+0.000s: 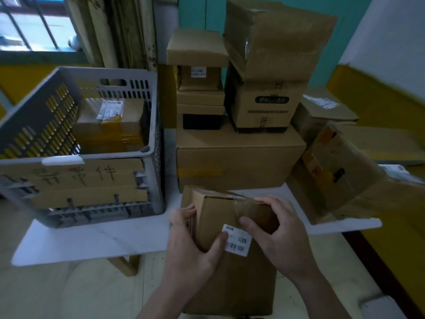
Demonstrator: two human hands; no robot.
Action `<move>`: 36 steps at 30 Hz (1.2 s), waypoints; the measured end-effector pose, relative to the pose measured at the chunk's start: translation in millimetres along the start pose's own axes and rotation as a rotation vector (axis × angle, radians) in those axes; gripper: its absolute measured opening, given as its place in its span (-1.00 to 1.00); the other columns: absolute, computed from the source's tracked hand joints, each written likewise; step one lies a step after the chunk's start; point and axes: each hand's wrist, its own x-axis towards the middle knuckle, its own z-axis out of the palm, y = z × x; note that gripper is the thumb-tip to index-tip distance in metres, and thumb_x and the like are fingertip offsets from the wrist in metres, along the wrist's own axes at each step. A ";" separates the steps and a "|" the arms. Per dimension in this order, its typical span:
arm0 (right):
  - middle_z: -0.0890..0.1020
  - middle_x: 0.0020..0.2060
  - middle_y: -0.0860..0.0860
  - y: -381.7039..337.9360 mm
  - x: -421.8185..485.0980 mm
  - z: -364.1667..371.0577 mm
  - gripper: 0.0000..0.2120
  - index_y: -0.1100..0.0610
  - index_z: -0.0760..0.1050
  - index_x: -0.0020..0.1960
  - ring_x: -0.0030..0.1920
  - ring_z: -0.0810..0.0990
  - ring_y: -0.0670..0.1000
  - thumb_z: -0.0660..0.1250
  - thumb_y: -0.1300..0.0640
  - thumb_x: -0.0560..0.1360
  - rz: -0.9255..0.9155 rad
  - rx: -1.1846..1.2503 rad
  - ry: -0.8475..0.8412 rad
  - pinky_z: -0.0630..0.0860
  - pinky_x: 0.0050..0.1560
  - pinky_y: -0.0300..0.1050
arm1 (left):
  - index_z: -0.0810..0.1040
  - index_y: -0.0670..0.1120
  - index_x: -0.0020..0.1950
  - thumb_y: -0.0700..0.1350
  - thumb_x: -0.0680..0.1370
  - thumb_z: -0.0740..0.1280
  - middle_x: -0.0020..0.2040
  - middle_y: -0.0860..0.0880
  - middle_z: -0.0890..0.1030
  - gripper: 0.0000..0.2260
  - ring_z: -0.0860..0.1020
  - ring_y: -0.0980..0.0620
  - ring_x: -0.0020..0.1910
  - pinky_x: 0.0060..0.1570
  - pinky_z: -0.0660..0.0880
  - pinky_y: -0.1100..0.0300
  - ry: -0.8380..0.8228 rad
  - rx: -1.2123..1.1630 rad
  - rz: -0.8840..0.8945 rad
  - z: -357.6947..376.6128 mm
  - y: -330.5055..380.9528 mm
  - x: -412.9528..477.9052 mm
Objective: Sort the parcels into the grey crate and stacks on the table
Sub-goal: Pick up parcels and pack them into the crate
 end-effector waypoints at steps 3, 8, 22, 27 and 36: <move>0.42 0.24 -0.21 -6.7 4.9 -2.0 -0.43 -0.20 0.44 0.19 0.25 0.42 -0.14 0.31 -0.46 0.28 -0.006 -0.050 0.029 0.48 0.16 -0.10 | 0.29 0.08 0.24 0.10 0.34 0.57 0.21 0.16 0.41 -0.39 0.44 0.36 0.17 -0.03 0.43 0.53 -0.005 -0.022 0.009 2.6 4.0 2.2; 0.27 0.26 -0.27 -11.6 19.2 -0.4 -0.42 -0.23 0.38 0.16 0.28 0.28 -0.20 0.26 -0.47 0.23 -0.026 -0.098 0.003 0.37 0.14 -0.18 | 0.32 0.00 0.22 -0.10 0.41 0.56 0.14 0.22 0.42 -0.48 0.40 0.62 0.02 -0.14 0.43 0.59 -0.035 -0.145 -0.053 9.5 7.9 9.3; 0.57 0.25 -0.04 -11.8 39.8 13.0 -0.28 -0.09 0.41 0.42 0.32 0.46 0.12 0.07 -0.48 0.41 -0.209 -0.495 -0.046 0.36 0.27 0.13 | 0.34 0.29 0.18 0.25 0.43 0.43 0.23 0.19 0.43 -0.59 0.42 0.32 0.23 0.14 0.44 0.36 0.076 -0.087 0.010 24.1 -4.9 21.9; 0.55 0.16 -0.11 -10.1 45.7 10.8 -0.28 -0.12 0.51 0.31 0.23 0.43 0.00 0.04 -0.52 0.37 -0.177 -0.443 -0.082 0.40 0.13 0.05 | -0.03 0.51 0.49 0.60 0.31 0.16 0.58 0.12 0.01 -0.21 0.20 -0.04 0.54 0.39 0.40 -0.08 -0.298 0.068 -0.321 6.0 -9.3 17.6; 0.50 0.17 -0.11 -19.2 42.7 0.1 -0.26 -0.13 0.49 0.30 0.22 0.33 -0.05 0.07 -0.53 0.32 -0.086 -0.370 -0.130 0.44 0.16 0.07 | 0.15 0.51 0.39 0.44 0.16 0.54 0.43 0.10 0.35 -0.10 0.51 0.05 0.23 0.17 0.59 -0.02 -0.333 -0.444 -0.525 8.4 -8.0 2.9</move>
